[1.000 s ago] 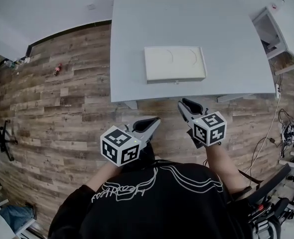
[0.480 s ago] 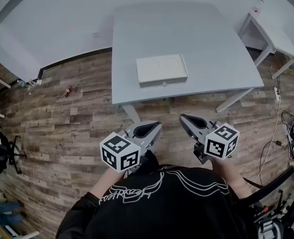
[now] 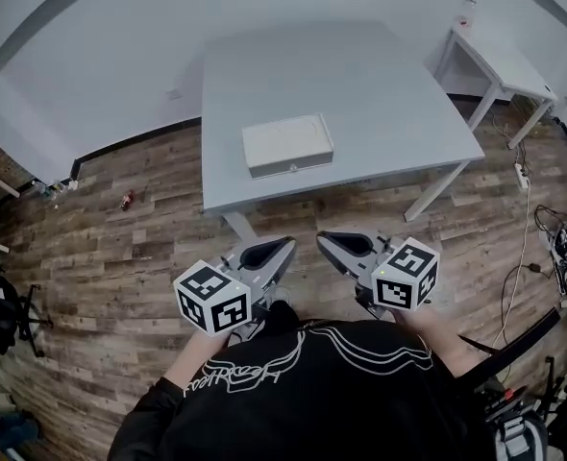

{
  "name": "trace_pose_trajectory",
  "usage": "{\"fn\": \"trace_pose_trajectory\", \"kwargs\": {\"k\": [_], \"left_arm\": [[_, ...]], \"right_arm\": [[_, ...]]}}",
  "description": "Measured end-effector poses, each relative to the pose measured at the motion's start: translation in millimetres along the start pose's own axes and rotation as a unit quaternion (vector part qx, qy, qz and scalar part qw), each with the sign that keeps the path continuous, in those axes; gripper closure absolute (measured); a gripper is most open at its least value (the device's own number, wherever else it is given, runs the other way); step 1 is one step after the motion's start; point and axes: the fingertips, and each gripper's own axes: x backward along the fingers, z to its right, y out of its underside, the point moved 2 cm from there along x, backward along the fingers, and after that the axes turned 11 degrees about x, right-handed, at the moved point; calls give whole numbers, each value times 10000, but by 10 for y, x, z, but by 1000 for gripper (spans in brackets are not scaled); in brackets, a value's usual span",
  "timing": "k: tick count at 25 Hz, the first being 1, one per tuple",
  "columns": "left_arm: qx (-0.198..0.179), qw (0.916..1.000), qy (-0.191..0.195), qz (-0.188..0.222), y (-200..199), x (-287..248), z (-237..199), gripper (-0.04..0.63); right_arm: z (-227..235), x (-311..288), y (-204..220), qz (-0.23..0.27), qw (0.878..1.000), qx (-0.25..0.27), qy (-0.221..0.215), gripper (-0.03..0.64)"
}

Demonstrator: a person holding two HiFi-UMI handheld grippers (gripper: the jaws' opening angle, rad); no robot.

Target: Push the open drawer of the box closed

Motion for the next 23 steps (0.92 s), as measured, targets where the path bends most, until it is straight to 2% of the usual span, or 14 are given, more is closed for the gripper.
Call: {"fn": "trace_pose_trajectory", "kwargs": {"k": [23], "left_arm": [[-326, 9995, -12, 9, -12, 121, 473, 588]], "right_arm": [[-374, 292, -155, 117, 9995, 283, -110, 607]]}}
